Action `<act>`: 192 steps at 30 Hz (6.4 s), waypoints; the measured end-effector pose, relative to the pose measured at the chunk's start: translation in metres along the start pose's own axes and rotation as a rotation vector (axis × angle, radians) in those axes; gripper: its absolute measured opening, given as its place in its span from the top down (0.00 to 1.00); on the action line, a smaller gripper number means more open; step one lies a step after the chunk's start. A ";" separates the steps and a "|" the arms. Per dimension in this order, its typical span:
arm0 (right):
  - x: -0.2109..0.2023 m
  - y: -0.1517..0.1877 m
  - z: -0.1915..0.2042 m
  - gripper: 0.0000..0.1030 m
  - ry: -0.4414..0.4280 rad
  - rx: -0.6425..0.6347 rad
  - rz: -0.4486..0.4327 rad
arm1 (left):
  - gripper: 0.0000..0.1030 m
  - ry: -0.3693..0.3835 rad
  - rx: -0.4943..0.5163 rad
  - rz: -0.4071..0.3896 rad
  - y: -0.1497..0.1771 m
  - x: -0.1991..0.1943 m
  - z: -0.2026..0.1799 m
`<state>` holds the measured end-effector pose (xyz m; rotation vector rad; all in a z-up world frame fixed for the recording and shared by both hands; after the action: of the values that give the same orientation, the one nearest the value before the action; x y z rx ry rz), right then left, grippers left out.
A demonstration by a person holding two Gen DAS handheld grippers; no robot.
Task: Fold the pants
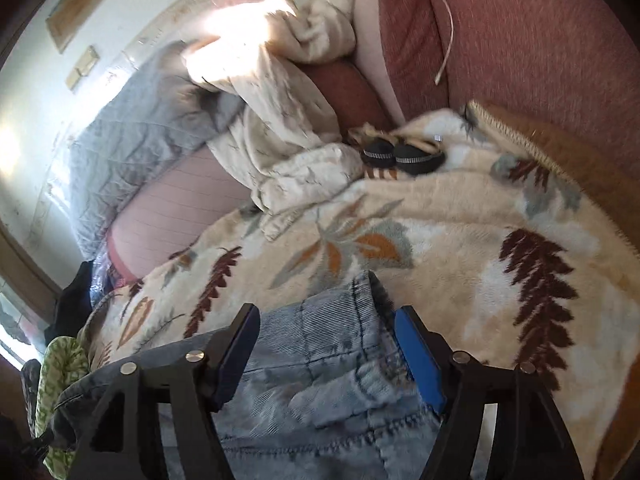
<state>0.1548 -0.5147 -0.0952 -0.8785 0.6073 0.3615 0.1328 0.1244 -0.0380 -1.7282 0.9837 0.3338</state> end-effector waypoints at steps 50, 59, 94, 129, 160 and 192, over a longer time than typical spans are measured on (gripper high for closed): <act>-0.127 0.119 -0.124 0.83 -0.205 0.305 0.002 | 0.95 -0.029 -0.154 0.128 0.096 -0.011 0.061; -0.134 0.132 -0.130 0.56 -0.038 0.226 0.075 | 0.90 -0.054 -0.189 0.172 0.105 -0.013 0.071; -0.034 0.059 -0.039 0.40 0.219 -0.012 0.128 | 0.30 -0.137 0.255 0.162 0.097 0.029 -0.096; -0.075 0.068 -0.026 0.37 0.268 -0.147 -0.144 | 0.29 -0.274 0.304 0.228 0.112 0.074 -0.096; -0.032 0.222 0.051 0.13 0.294 -0.453 0.225 | 0.25 -0.328 0.297 0.204 0.140 0.071 -0.082; -0.073 0.239 0.121 0.12 0.118 -0.694 -0.018 | 0.19 -0.393 0.330 0.035 0.115 0.015 -0.094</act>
<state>0.0131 -0.2789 -0.1345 -1.5773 0.5872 0.5194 0.0340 0.0241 -0.0866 -1.2856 0.7337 0.4835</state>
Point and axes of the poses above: each gripper's, at about its wrist camera, not at the fingertips, and x roughly the way its jaws point, z to its left, y to its underside, the point moved 4 cm from there along x, roughly the way its jaws point, and after that the axes turned 5 degrees about x, right-handed, at the moved point
